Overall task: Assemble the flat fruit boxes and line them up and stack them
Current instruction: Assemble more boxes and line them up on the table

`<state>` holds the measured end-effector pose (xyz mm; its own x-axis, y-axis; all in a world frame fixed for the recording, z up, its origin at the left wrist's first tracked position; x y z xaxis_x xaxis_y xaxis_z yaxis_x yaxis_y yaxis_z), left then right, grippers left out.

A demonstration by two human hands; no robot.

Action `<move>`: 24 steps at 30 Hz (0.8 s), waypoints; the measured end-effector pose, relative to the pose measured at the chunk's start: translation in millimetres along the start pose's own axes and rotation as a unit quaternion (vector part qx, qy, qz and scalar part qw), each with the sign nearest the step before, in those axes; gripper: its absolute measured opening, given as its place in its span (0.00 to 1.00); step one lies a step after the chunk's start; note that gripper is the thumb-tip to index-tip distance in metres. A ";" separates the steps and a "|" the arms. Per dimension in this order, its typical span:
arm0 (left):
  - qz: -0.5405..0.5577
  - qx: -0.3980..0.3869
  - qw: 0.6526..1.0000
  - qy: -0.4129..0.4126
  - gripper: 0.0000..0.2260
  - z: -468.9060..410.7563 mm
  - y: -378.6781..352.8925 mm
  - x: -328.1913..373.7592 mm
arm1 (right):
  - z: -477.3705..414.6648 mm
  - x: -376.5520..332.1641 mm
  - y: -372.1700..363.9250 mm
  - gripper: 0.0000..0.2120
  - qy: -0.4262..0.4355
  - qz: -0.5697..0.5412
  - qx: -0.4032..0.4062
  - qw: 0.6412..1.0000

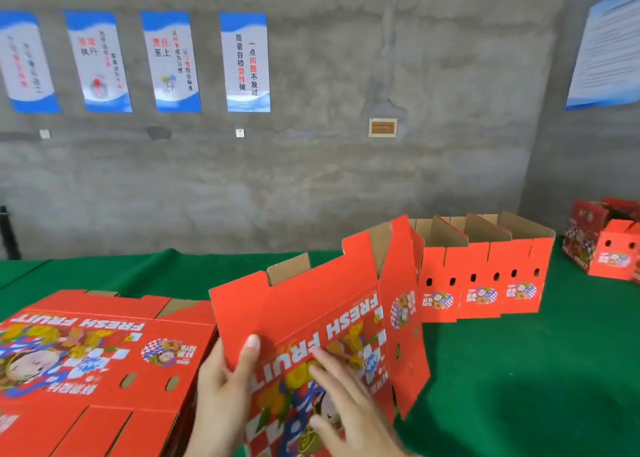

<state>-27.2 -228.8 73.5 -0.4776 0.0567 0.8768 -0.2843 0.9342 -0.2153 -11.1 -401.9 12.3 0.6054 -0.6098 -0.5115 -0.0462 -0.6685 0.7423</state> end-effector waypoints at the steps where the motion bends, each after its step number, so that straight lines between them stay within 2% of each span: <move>1: 0.007 -0.010 1.000 0.002 0.08 -1.7 4.6 2.1 | 5.5 4.8 11.9 0.27 -0.053 0.003 0.012 0.999; 4: 0.016 -0.035 0.999 0.009 0.09 -4.6 17.4 2.8 | 2.3 19.0 59.1 0.28 -0.153 -0.026 0.097 0.983; 8: 0.034 -0.080 0.996 0.025 0.08 -9.6 21.4 7.2 | -6.3 30.6 114.4 0.29 -0.210 0.021 0.178 0.961; 10: 0.046 -0.105 0.993 0.034 0.08 -12.6 20.0 13.6 | -5.3 32.9 137.5 0.26 -0.216 0.043 0.192 0.956; 13: 0.065 -0.138 0.987 0.045 0.08 -16.5 15.2 18.9 | -5.0 30.9 154.6 0.15 -0.202 0.047 0.177 0.962; 15: 0.067 -0.150 0.985 0.048 0.08 -18.6 12.4 21.9 | -3.3 30.8 162.1 0.09 -0.231 0.014 0.145 0.962; 20: 0.071 -0.171 0.982 0.042 0.08 -20.5 8.1 14.6 | 9.8 31.3 166.8 0.13 -0.322 -0.105 -0.038 0.940; 22: 0.068 -0.185 0.980 0.040 0.08 -19.3 3.9 9.3 | 16.1 32.3 168.2 0.15 -0.348 -0.153 -0.048 0.924; 24: 0.062 -0.188 0.980 0.029 0.08 -20.0 -0.6 4.9 | 20.2 35.2 170.5 0.16 -0.373 -0.167 -0.018 0.912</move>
<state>-12.8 -222.1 86.5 -0.4379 0.1872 0.8793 0.1037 0.9821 -0.1575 -13.7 -546.0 112.1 -0.1293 -0.5032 -0.8545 0.0763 -0.8642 0.4974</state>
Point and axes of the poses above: each hand's wrist, its own z-axis away from the middle knuckle, its own y-axis out of the back of the hand, x = y × z, the point moved 4 cm from there along -z, towards the middle knuckle, and after that the axes turned 6 degrees about -y, right-handed, at the moved point
